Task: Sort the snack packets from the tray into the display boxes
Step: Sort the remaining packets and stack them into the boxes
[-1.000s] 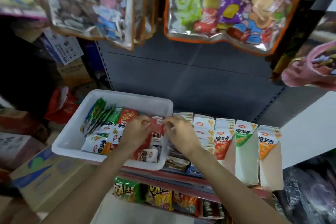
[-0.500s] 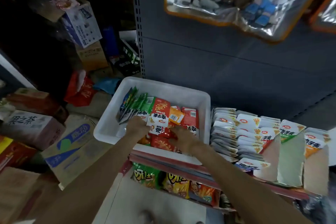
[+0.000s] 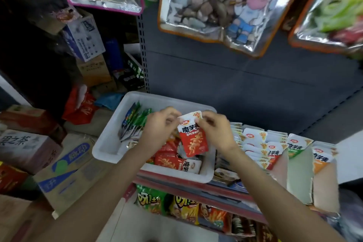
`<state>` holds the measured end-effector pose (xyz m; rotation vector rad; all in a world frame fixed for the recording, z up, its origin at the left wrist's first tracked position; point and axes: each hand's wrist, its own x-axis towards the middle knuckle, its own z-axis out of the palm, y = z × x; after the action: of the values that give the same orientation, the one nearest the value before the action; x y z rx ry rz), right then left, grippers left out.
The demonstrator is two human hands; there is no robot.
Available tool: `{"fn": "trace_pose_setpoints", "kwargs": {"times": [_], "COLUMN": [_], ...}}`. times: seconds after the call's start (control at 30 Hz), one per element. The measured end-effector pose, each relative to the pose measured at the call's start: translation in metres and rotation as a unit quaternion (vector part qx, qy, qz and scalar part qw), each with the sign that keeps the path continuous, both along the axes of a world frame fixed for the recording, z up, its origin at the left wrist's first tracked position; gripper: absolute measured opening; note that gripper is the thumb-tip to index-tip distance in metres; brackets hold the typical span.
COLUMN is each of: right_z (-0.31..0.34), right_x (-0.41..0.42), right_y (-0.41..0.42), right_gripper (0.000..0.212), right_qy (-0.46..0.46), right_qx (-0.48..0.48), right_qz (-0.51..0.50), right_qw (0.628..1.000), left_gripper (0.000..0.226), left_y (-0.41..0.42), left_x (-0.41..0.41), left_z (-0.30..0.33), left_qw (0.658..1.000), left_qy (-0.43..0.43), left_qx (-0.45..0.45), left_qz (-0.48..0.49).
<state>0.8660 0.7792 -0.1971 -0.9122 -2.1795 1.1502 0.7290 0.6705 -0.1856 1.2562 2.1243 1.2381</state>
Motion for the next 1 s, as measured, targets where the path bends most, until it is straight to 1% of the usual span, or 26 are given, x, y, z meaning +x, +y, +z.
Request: {"fn": "trace_pose_setpoints", "kwargs": {"times": [0.07,0.1,0.13,0.2,0.23,0.37,0.43,0.53,0.63,0.7,0.73,0.87,0.93,1.0], "right_z": [0.012,0.017,0.023,0.035,0.04,0.053,0.051,0.042,0.026,0.014,0.008,-0.013,-0.023,-0.031], "right_x": [0.02,0.031,0.044,0.071,0.086,0.152,0.182,0.216,0.236,0.243,0.244,0.245,0.244,0.243], "right_y": [0.008,0.012,0.015,0.025,0.031,0.057,0.068,0.08,0.091,0.098,0.101,0.109,0.111,0.113], "right_gripper": [0.03,0.033,0.033,0.031,0.028,0.008,0.007,0.006,0.015,0.021,0.022,0.009,0.011,0.005], "right_qy": [0.044,0.061,0.075,0.1,0.11,0.13,0.136,0.122,0.105,0.089,0.08,0.033,0.001,-0.055], "right_qx": [0.004,0.002,0.003,0.014,0.021,0.029,0.024,0.023,-0.02,-0.033,-0.036,-0.056,-0.053,-0.023], "right_qz": [-0.027,-0.036,-0.045,-0.07,-0.083,-0.146,-0.182,-0.217,-0.229,-0.23,-0.23,-0.212,-0.188,-0.17], "right_qw": [0.999,0.998,0.996,0.992,0.99,0.98,0.974,0.968,0.968,0.968,0.969,0.975,0.981,0.984], "left_gripper": [0.004,0.003,0.01,0.021,0.023,0.012,0.01,0.003,0.003,0.004,0.004,0.004,0.004,0.004], "left_y": [0.012,0.019,0.028,0.046,0.055,0.096,0.115,0.14,0.155,0.16,0.162,0.167,0.167,0.168], "left_x": [0.014,0.022,0.032,0.055,0.068,0.125,0.152,0.184,0.203,0.21,0.212,0.213,0.212,0.214], "left_z": [0.009,0.014,0.019,0.029,0.034,0.048,0.047,0.036,0.023,0.015,0.011,-0.004,-0.013,-0.021], "left_qw": [0.998,0.997,0.995,0.99,0.987,0.978,0.977,0.978,0.981,0.983,0.984,0.985,0.978,0.965], "left_qy": [-0.029,-0.04,-0.047,-0.062,-0.07,-0.079,-0.077,-0.049,-0.006,0.021,0.033,0.085,0.142,0.203], "left_qx": [0.049,0.07,0.087,0.123,0.138,0.154,0.146,0.132,0.107,0.085,0.073,0.023,-0.016,-0.072], "left_qz": [0.008,0.004,-0.006,-0.037,-0.053,-0.115,-0.137,-0.157,-0.161,-0.159,-0.157,-0.146,-0.149,-0.148]}}
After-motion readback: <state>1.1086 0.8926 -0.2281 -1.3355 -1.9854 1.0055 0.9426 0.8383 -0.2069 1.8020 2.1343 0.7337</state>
